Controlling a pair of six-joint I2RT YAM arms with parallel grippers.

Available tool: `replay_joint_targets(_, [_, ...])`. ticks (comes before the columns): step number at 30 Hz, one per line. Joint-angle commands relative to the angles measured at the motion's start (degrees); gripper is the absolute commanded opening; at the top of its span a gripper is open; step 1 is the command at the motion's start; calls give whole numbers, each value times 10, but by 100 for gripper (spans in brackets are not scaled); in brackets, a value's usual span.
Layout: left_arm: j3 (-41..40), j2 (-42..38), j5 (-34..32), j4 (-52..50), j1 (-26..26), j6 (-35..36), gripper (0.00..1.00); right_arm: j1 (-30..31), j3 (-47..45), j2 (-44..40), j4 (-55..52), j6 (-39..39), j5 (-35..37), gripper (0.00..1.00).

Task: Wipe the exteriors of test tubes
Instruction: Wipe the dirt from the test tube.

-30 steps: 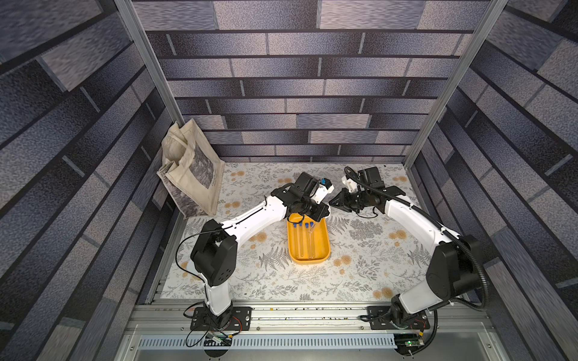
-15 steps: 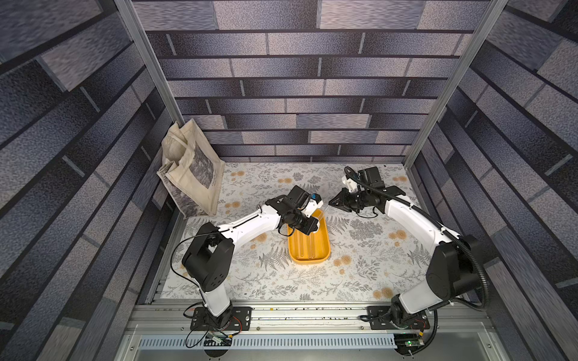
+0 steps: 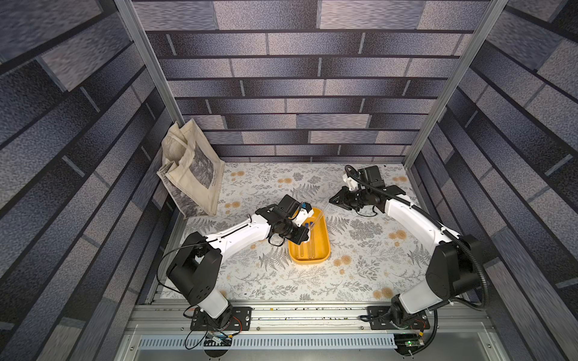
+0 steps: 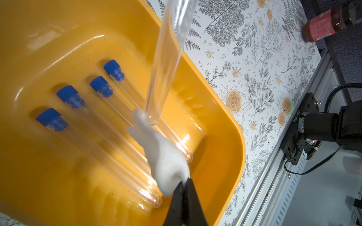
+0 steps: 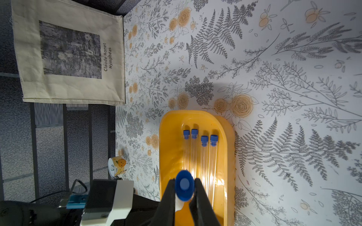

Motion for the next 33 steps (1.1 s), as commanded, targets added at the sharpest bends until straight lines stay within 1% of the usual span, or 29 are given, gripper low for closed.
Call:
replay_joint_targets(1, [9,-12,27,-18,-9,13,3,-4,24,11,15,8,8,17])
replay_joint_targets(7, [39,1,22,-30,-20,32,3,-4,21,14,19,12,-2,17])
replay_joint_targets(12, [72,24,-7,-31,-11,30,3,-4,13,5,16,9,-7,17])
replay_joint_targets(14, [88,34,-6,-28,-3,28,3,-4,10,3,15,8,-6,17])
replay_joint_targets(20, [152,78,-19,-33,15,19,3,-4,1,-4,16,8,-9,17])
replay_joint_targets(25, [227,123,-20,-48,22,18,3,-4,-3,-6,14,7,-6,17])
replay_joint_targets(30, [297,160,-20,-62,23,13,3,-4,-6,-9,15,8,-5,17])
replay_joint_targets(33, [318,169,-25,-70,23,13,3,-4,-7,-11,11,5,-1,17])
